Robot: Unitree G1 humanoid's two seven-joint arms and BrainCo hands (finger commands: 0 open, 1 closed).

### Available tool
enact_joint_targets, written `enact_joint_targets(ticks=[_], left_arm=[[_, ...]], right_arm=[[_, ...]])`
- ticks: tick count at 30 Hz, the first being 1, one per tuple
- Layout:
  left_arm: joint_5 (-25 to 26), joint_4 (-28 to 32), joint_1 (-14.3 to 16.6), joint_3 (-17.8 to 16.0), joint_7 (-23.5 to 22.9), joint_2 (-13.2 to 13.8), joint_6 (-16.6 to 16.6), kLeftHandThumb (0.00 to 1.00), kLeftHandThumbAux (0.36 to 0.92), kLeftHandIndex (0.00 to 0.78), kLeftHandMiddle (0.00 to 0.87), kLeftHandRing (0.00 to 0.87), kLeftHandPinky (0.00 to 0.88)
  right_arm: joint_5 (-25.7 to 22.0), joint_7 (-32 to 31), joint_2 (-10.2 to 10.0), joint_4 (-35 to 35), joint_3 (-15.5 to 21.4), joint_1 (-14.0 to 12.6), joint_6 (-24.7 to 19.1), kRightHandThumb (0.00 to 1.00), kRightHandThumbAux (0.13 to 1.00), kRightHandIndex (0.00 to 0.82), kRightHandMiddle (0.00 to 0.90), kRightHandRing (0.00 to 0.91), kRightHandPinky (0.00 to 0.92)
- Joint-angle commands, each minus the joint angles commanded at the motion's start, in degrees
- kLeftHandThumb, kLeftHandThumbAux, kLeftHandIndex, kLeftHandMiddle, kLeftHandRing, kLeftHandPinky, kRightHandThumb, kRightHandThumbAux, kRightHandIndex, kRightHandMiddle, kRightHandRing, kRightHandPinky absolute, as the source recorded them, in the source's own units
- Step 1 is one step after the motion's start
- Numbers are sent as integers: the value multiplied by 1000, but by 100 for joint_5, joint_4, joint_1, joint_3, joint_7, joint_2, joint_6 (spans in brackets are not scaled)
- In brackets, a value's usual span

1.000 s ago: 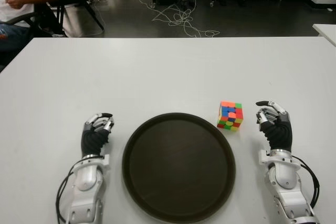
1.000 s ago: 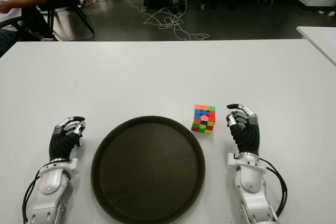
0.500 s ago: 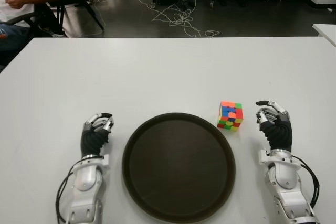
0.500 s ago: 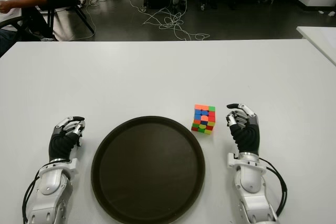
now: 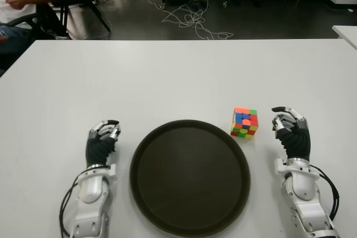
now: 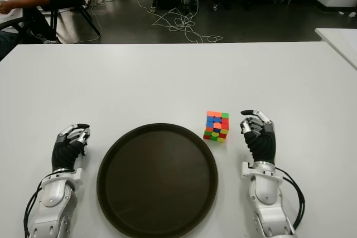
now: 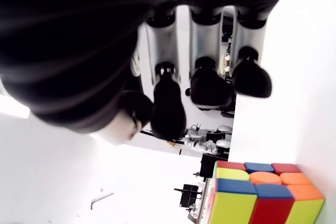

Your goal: Pick up the Rubik's Cube and put it in the plate

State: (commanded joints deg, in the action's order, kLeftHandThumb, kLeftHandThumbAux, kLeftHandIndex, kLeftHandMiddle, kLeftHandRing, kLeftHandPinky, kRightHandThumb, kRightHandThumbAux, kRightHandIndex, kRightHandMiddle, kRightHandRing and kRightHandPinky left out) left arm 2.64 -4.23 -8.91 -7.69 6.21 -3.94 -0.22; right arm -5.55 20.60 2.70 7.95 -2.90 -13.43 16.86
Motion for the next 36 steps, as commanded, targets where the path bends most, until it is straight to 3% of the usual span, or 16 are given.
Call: enact_joint_targets(ticks=[7,16,24,28,36], left_arm=[[17,35,8,-11,39,-35,59,712,704,445,789,821,824],[26,38,17,-17,40,-30,108,712,705,444,792,823,824],[30,84,16,-15,85,-56,194,712,705,444,790,822,823],[35,75,12,-1,71,-53,154,712,705,444,790,822,823],[25,9,13,19,29,-37,-11,711,705,444,791,823,824]], right_arm=[[40,73,-21,-20,0,5,2,690,728,439,779,809,812],[126,-78,177,5,-22,114,-49,684,731,438,777,805,806],[257,-129,228,-28,14,188,-108,682,732,437,774,804,803],[534,-81,320,-36,-29,230,-246,681,732,437,776,808,811],[1340,53,471,-303,-132,266,-1019,681,732,434,741,766,774]])
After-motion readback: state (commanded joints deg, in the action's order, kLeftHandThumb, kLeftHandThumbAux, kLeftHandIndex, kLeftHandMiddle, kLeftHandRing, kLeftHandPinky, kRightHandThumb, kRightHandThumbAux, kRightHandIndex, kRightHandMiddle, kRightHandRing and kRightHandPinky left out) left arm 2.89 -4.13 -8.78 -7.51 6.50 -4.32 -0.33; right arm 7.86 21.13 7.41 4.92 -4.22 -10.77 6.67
